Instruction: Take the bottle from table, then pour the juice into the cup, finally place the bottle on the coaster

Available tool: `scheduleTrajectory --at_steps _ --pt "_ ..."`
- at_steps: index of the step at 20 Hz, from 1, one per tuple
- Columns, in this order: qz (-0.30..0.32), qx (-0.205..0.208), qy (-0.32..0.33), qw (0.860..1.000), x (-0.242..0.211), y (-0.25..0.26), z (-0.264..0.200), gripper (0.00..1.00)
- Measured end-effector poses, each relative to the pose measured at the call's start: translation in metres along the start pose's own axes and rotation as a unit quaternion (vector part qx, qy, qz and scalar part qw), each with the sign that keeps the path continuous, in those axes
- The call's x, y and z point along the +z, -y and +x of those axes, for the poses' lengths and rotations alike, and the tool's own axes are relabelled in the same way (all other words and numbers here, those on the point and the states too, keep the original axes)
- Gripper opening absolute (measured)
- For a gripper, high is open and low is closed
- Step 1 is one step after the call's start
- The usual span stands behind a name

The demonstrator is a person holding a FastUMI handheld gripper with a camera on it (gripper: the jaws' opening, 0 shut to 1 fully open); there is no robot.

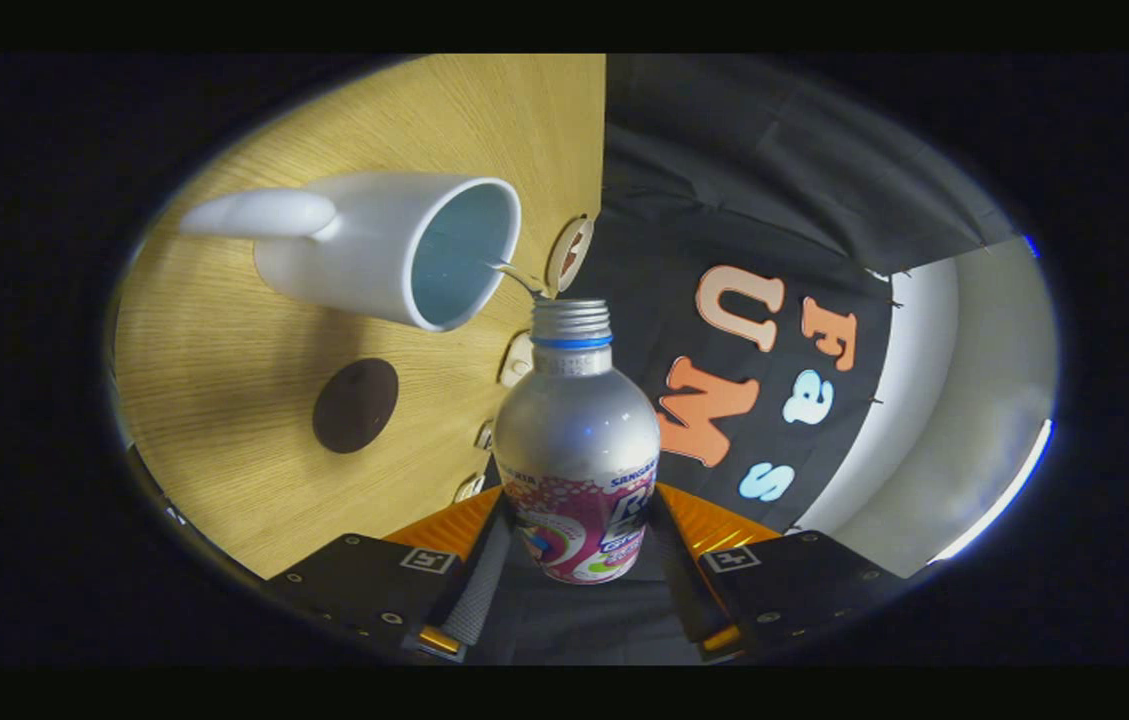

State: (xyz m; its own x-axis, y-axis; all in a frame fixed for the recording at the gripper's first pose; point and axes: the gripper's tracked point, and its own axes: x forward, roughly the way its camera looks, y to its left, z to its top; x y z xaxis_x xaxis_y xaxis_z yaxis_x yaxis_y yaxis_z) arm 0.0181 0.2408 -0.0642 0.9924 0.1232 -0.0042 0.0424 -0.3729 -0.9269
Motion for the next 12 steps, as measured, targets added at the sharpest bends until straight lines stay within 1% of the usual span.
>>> scheduleTrajectory --at_steps 4,12 --pt "-0.018 -0.009 -0.002 1.0 -0.0022 0.006 0.0036 0.74" --pt "-0.023 -0.006 0.0 1.0 -0.0018 0.0067 0.0036 0.74"
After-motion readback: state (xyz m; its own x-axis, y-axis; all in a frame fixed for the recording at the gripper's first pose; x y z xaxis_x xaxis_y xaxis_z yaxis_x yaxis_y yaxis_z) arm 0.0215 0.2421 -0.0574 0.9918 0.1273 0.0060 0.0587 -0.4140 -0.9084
